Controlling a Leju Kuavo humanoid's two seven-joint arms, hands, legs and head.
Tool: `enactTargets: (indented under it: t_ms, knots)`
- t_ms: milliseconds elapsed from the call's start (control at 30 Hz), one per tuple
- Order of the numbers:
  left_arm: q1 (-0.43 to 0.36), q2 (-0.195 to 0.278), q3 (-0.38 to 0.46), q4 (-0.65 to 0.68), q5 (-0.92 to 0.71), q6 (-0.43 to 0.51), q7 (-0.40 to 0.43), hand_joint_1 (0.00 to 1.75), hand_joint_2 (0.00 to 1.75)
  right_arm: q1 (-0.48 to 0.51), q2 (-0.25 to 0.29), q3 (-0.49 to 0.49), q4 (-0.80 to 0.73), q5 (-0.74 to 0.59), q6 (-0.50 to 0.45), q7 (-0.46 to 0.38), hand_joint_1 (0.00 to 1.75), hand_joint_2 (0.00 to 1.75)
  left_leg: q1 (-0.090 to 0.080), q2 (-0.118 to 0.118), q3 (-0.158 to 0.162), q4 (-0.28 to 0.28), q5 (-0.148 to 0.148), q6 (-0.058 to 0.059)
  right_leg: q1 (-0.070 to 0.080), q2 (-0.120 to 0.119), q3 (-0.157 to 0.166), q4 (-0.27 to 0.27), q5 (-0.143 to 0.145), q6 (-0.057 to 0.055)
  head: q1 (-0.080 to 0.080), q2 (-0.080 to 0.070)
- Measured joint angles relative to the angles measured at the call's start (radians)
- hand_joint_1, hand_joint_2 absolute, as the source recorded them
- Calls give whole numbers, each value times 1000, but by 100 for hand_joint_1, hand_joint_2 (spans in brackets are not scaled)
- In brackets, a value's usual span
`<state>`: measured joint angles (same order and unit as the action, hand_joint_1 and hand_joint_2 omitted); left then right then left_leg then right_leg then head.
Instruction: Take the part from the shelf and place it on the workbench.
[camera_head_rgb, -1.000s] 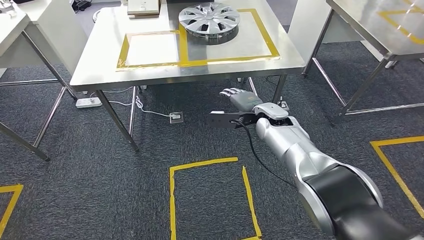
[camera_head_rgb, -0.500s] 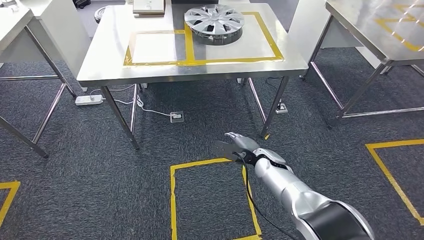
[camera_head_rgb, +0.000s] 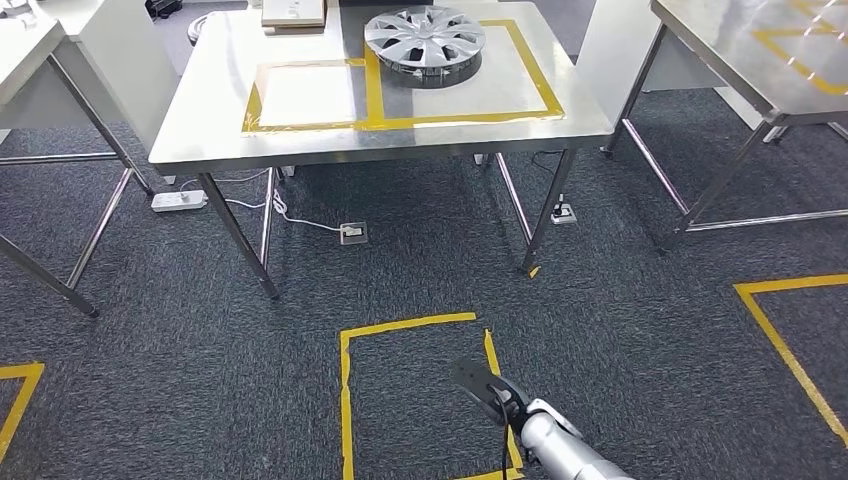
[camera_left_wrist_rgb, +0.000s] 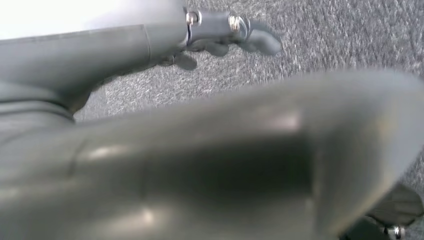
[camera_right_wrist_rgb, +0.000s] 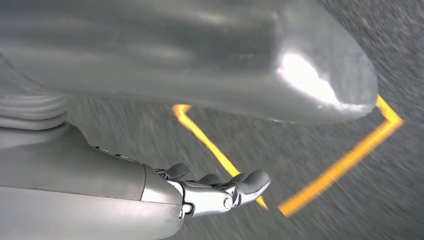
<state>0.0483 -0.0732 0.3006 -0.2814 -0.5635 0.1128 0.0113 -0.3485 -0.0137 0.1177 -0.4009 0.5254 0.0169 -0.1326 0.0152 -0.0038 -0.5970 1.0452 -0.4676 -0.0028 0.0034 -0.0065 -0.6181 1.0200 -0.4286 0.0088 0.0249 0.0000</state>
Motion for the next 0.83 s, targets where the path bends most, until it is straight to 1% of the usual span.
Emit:
enactTargets:
  t_ms: [167, 267, 300, 333, 367, 400, 433, 467, 500, 533, 567, 600, 633, 667, 700, 733, 767, 800, 833]
  knots:
    - [20, 12, -52, -21, 110, -21, -3, 0, 0, 103, 0, -18, 0, -103, -3, 26, 0, 0, 0, 1, 0, 0, -1, -2, 1, 1, 0, 0, -1, -2, 0, 0]
    - [31, 21, -84, -35, 177, -33, -4, 0, 0, 166, 0, -28, 0, -165, -6, 41, 0, 0, 1, 7, 8, -16, 5, 10, -1, 5, 5, -6, 1, 9, 0, 0]
    - [34, 23, -94, -41, 199, -38, -5, 0, 0, 187, 0, -32, 0, -186, -7, 47, 0, 0, 4, 12, 14, -28, 11, 15, -3, 8, 2, 5, -10, 14, 1, 0]
    - [35, 24, -104, -50, 221, -41, -5, 0, 0, 209, -1, -36, 2, -206, -8, 52, 0, 0, 8, 18, 19, -39, 18, 18, -3, 10, -10, 35, -34, 16, 3, 0]
    - [36, 26, -114, -60, 241, -46, -6, 0, 0, 233, -1, -40, 5, -225, -9, 57, 0, 0, 10, 25, 21, -45, 22, 19, -7, 11, -32, 87, -69, 19, 4, 0]
    - [34, 27, -123, -73, 261, -49, -6, 0, 0, 257, -1, -44, 11, -243, -9, 62, 0, 0, 11, 31, 20, -46, 23, 19, -12, 11, -59, 150, -106, 23, 5, 0]
    - [30, 29, -131, -87, 279, -53, -7, 0, 0, 283, -1, -47, 20, -260, -9, 67, 0, 0, 12, 38, 18, -46, 24, 17, -17, 11, -83, 208, -135, 28, 5, 0]
    - [24, 30, -140, -102, 295, -56, -7, 0, 0, 309, -1, -50, 31, -275, -9, 71, 0, 0, 14, 45, 16, -44, 23, 14, -24, 10, -94, 243, -148, 34, 5, 0]
    - [17, 31, -147, -118, 310, -59, -8, 0, 0, 335, -1, -52, 44, -289, -10, 76, 0, 0, 17, 52, 14, -41, 22, 8, -30, 9, -88, 242, -143, 40, 5, 0]
    - [8, 32, -154, -135, 324, -62, -8, 0, 0, 360, -1, -54, 57, -302, -10, 79, 0, 0, 23, 60, 11, -36, 20, 0, -37, 4, -61, 201, -124, 46, 5, 0]
    - [-1, 32, -162, -153, 338, -65, -9, 0, 0, 384, -1, -57, 70, -315, -10, 82, 0, 0, 28, 68, 8, -27, 17, -10, -44, -10, -21, 134, -99, 54, 5, 0]
    - [-8, 36, -168, -171, 353, -67, -9, 0, 0, 405, 1, -59, 81, -328, -11, 86, 0, 0, 31, 77, 6, -19, 11, -23, -47, -31, 11, 78, -81, 59, 7, 0]
    - [-14, 40, -175, -187, 368, -70, -10, 0, 0, 425, 3, -62, 90, -342, -11, 89, 0, 0, 32, 87, 5, -11, 3, -36, -48, -49, 33, 40, -69, 56, 8, 0]
    - [-17, 44, -184, -199, 385, -74, -11, 0, 0, 442, 4, -66, 96, -358, -12, 92, 0, 0, 32, 96, 8, -7, -5, -48, -47, -60, 40, 26, -66, 47, 9, 0]
    - [-17, 48, -192, -207, 402, -77, -11, 0, 0, 458, 6, -69, 100, -375, -12, 96, 0, 0, 32, 106, 14, -9, -11, -58, -44, -60, 36, 33, -68, 35, 8, 0]
    - [-15, 49, -202, -210, 422, -81, -12, 0, 0, 472, 5, -72, 101, -393, -13, 101, 0, 0, 35, 116, 22, -13, -14, -66, -43, -50, 36, 36, -67, 21, 7, 0]
    - [-9, 50, -212, -209, 441, -84, -11, 0, 0, 483, 5, -75, 99, -411, -13, 105, 0, 0, 38, 117, 30, -15, -18, -73, -43, -39, 35, 35, -65, 10, 5, 0]
    - [1, 51, -219, -202, 459, -88, -11, 0, 0, 490, 4, -76, 93, -428, -13, 109, 0, 0, 41, 103, 33, -8, -29, -78, -43, -30, 34, 34, -62, 0, 4, 0]
    - [7, 51, -223, -199, 469, -90, -11, 0, 0, 494, 4, -77, 90, -437, -13, 111, 0, 0, 43, 97, 35, -5, -34, -81, -43, -25, 33, 33, -60, -5, 3, 0]
